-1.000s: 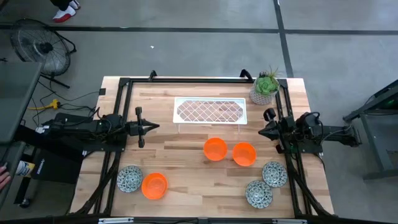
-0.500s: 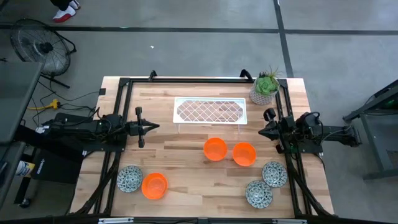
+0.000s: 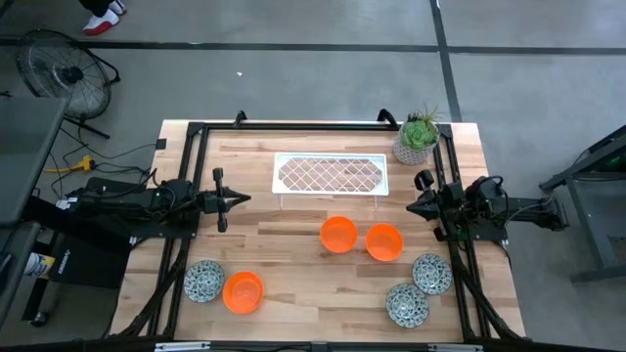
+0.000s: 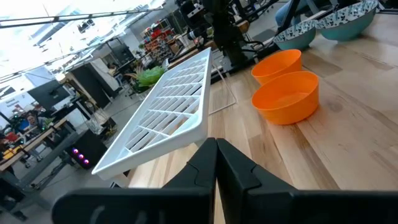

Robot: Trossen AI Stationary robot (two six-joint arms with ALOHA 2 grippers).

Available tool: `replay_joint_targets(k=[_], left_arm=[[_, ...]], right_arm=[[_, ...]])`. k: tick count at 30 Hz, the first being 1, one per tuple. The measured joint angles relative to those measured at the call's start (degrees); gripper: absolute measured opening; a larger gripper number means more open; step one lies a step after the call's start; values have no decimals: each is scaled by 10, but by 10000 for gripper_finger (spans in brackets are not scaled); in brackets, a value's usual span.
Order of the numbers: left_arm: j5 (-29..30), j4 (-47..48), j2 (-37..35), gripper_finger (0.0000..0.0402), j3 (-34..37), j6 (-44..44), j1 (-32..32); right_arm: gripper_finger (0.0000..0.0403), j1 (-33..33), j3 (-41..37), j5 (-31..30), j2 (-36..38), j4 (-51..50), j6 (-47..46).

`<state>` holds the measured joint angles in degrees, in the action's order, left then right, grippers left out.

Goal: Pick & Place Mini bowls

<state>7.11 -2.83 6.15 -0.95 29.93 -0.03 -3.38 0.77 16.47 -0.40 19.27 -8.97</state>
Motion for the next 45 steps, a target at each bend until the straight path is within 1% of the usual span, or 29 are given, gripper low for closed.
replay_joint_targets(k=[37,42,45], left_arm=[[0,-1,0,1,0,0,0],[11,-3,0,1,0,0,0],[5,-1,0,1,0,-7,0]], right_arm=[[0,0,0,0,0,0,0],[0,0,0,0,0,0,0],[0,0,0,0,0,0,0]])
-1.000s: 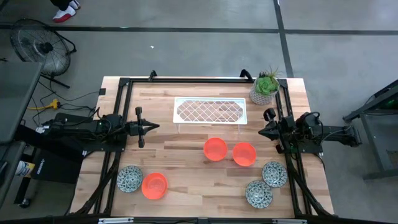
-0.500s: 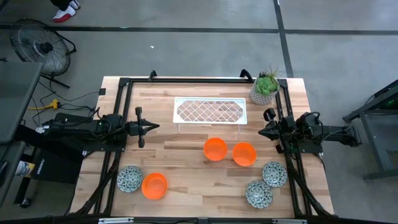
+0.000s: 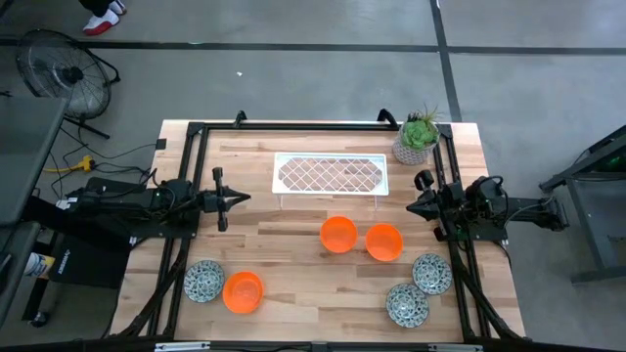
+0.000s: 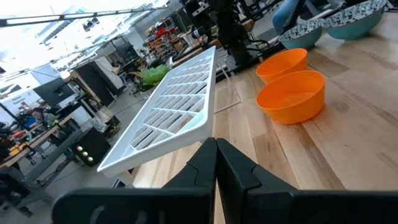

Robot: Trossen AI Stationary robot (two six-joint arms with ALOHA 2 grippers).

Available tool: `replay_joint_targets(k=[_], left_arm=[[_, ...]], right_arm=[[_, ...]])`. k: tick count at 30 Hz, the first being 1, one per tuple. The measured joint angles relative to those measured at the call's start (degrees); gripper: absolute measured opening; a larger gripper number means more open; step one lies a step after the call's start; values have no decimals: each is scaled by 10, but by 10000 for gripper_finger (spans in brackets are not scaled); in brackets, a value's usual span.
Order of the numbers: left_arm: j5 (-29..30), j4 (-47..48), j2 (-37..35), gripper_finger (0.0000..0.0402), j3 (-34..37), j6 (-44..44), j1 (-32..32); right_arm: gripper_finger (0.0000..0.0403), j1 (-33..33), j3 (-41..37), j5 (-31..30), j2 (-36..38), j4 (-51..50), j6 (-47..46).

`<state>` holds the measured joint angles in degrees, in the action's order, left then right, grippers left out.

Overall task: Pick & Place Mini bowls
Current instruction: Put the left blue patterned bowl on the shelf

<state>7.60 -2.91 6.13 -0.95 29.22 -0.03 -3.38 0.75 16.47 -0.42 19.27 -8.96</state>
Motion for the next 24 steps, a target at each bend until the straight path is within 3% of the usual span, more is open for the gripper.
replay_joint_targets(k=[7,24], left_arm=[[-65,1,0,1,-9,-52,0],[-59,1,0,1,-56,-187,0]], right_arm=[[0,0,0,0,0,0,0],[0,0,0,0,0,0,0]])
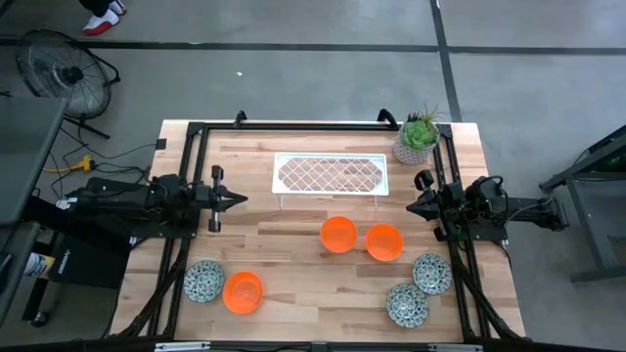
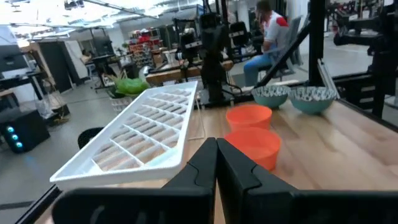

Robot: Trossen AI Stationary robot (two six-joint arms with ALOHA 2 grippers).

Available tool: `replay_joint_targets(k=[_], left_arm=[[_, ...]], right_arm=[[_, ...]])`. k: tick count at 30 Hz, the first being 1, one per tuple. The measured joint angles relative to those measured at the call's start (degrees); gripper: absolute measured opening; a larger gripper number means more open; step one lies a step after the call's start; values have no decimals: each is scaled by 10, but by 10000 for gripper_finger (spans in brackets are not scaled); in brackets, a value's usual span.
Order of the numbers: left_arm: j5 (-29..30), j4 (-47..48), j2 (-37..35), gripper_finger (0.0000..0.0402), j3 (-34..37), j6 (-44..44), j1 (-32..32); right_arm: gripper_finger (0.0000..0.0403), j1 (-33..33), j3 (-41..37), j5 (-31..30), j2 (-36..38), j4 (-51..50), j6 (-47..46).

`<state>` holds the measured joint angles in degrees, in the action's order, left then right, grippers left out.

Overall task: Pick & Place Mini bowls
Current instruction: Put the left blue patterned bowl on the shelf

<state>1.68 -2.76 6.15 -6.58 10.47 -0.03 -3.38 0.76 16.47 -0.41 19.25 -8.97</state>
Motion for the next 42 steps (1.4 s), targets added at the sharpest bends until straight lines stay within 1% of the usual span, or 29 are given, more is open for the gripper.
replay_joint_targets(k=[3,6,10,13,16,19,24,26,28,30,33,36,38,42], left_arm=[[1,8,0,4,-20,22,0],[24,67,0,23,-53,54,0],[60,161,9,74,-110,68,0],[67,242,20,117,-158,86,0],[61,317,43,152,-206,87,0],[44,384,70,172,-249,63,0],[12,449,133,175,-306,-60,0],[-8,470,159,172,-324,-110,0],[-43,486,186,167,-336,-149,0],[-93,502,211,162,-347,-158,0],[-169,552,254,154,-361,-159,0],[-222,621,293,147,-370,-127,0],[-254,652,319,144,-370,-96,0],[-301,686,366,141,-370,-44,0]], right_arm=[[0,0,0,0,0,0,0],[0,0,0,0,0,0,0],[0,0,0,0,0,0,0],[0,0,0,0,0,0,0],[0,0,0,0,0,0,0],[0,0,0,0,0,0,0],[0,0,0,0,0,0,0],[0,0,0,0,0,-1,0],[0,0,0,0,0,-1,0],[0,0,0,0,0,-1,0],[0,0,0,0,0,-2,0],[0,0,0,0,0,-2,0],[0,0,0,0,0,-2,0],[0,0,0,0,0,-2,0]])
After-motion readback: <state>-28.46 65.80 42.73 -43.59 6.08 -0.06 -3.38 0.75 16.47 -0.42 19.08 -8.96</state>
